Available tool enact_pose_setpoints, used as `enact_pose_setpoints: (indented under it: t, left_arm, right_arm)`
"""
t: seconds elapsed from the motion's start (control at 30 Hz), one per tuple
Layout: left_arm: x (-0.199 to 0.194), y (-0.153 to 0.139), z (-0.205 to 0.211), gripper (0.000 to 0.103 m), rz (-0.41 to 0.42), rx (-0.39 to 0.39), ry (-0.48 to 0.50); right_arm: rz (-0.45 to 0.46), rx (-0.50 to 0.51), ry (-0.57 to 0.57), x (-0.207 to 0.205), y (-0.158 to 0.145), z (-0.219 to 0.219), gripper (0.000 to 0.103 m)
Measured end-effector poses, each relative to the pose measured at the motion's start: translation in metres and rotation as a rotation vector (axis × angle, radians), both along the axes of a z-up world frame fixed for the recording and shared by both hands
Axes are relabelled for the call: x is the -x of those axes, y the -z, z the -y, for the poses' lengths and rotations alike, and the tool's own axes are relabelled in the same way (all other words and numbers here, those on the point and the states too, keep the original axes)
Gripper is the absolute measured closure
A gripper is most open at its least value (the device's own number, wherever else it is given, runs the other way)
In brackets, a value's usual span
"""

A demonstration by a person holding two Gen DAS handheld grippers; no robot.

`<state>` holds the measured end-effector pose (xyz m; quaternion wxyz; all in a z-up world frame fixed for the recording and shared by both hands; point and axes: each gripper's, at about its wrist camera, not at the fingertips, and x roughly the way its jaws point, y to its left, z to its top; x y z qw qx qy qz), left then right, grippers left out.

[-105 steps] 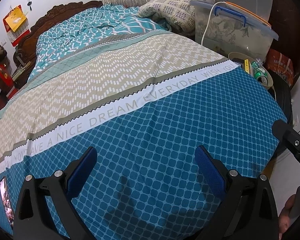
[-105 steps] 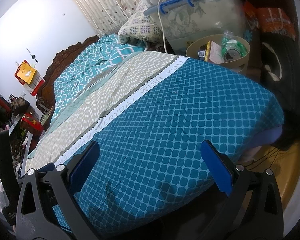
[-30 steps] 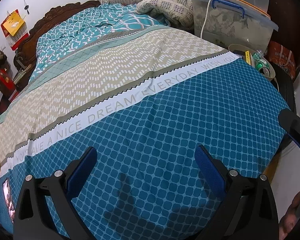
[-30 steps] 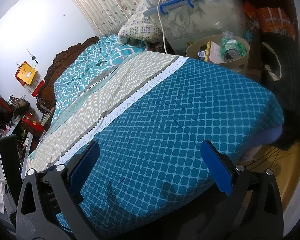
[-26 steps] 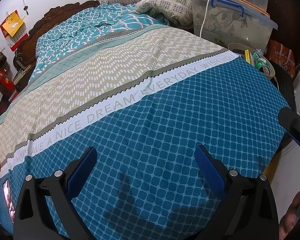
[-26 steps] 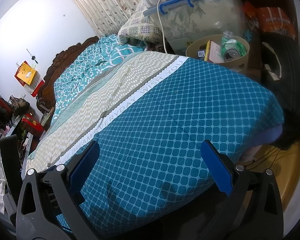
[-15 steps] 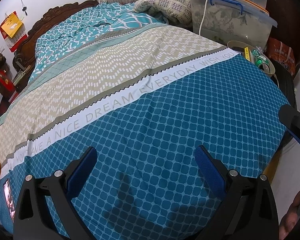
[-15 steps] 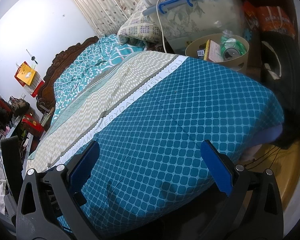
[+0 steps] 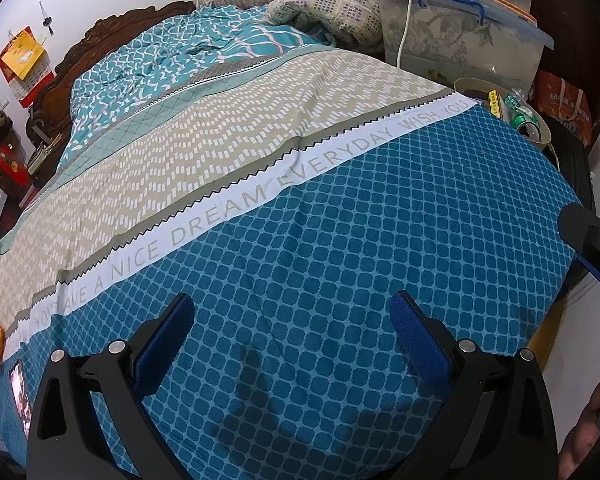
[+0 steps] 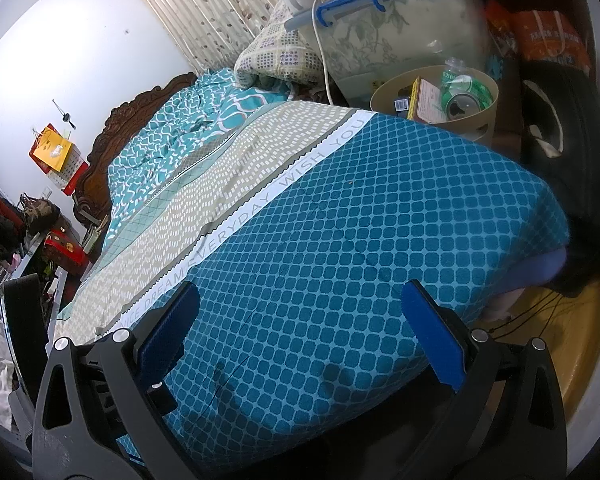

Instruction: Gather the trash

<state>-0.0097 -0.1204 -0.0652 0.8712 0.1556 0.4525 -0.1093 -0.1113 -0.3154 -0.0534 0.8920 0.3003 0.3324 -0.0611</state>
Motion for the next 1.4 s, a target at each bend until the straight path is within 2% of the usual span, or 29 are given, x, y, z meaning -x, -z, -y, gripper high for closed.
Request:
enact_pose_setpoints:
  t: [1.4]
  left_arm:
    - [0.0026, 0.0055, 0.0051, 0.009, 0.003, -0.017, 0.014]
  right_arm:
    - [-0.009, -0.014, 0.004, 0.0007, 0.0058, 0.0007, 0.003]
